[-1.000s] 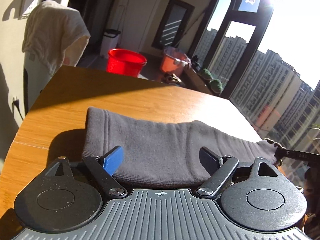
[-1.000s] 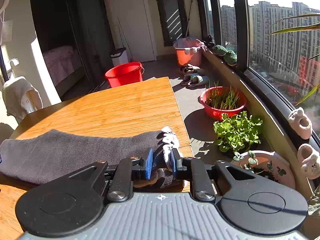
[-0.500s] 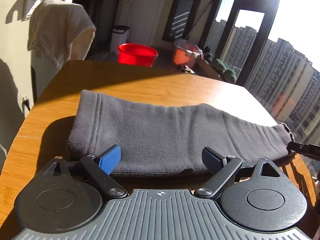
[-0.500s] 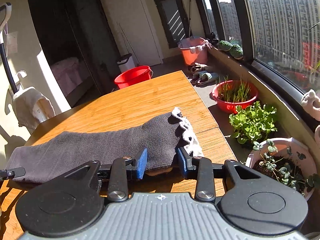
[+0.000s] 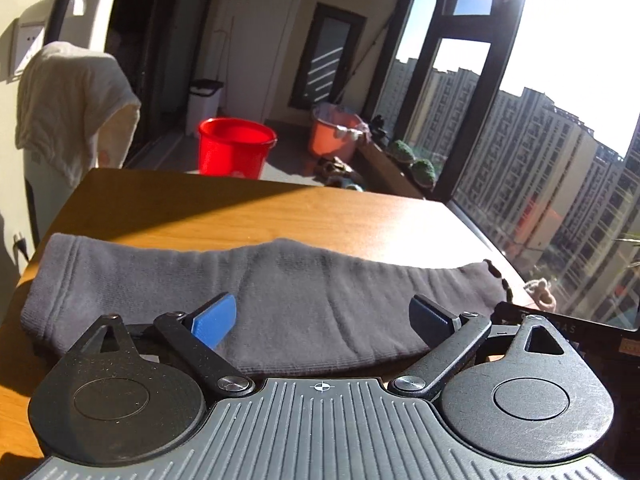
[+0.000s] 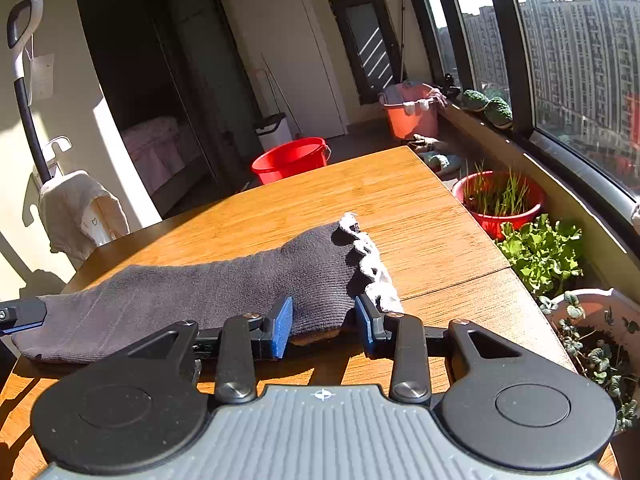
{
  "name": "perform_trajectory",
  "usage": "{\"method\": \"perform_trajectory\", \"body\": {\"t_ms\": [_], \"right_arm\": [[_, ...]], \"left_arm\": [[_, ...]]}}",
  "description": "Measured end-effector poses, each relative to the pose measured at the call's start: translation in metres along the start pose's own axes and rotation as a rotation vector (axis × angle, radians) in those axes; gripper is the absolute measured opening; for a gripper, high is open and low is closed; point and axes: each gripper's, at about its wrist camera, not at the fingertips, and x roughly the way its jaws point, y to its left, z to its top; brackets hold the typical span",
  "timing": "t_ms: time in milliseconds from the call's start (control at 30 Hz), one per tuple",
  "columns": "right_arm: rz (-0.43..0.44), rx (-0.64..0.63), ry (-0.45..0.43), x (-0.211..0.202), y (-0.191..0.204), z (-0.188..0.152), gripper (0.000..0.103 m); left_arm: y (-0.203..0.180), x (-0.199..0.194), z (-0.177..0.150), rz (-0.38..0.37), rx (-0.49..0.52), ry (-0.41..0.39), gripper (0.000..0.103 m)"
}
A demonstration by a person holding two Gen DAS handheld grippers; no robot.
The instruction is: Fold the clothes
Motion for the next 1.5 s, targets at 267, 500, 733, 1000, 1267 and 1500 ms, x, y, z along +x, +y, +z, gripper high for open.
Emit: {"method": "perform_trajectory", "body": {"t_ms": [267, 500, 733, 1000, 1267, 1500], "right_arm": [[-0.005, 0.117, -0.026, -0.014, -0.015, -0.007, 0.047], [0.044, 0.309, -0.047, -0.011, -0.051, -0.004, 0.055], [0.055, 0.250, -0.028, 0.003, -0.040, 0.001, 0.055], [0.048, 0.205, -0.010, 0.007, -0.031, 0.001, 0.034], [0.025, 0.148, -0.036, 0.004, -0.021, -0.002, 0.028], [-0.037, -0.028, -0.092, -0.004, 0.006, -0.003, 0.017]], "left_arm": [[-0.072, 0.062, -0.026, -0.010, 0.038, 0.092, 0.099], [-0.095, 0.073, -0.044, 0.091, 0.195, 0.079, 0.103], [-0.096, 0.073, -0.046, 0.083, 0.187, 0.074, 0.103], [-0.090, 0.069, -0.047, 0.068, 0.172, 0.065, 0.103], [-0.088, 0.067, -0.048, 0.061, 0.166, 0.059, 0.103], [-0.087, 0.067, -0.047, 0.054, 0.167, 0.063, 0.103]]}}
